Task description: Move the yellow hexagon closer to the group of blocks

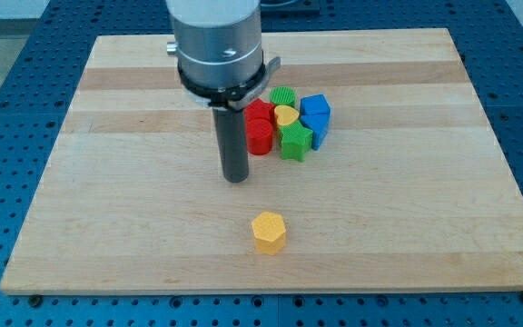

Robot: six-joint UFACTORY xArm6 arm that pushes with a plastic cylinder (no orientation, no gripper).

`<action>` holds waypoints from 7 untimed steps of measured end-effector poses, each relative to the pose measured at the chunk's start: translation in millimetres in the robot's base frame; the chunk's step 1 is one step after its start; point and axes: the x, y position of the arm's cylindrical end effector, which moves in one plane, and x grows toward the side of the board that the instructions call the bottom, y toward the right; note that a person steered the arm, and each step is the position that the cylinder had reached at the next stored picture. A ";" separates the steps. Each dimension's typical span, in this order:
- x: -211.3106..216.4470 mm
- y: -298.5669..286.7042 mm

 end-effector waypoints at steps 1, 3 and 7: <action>0.0 -47.6; 71.0 -72.4; 129.3 15.3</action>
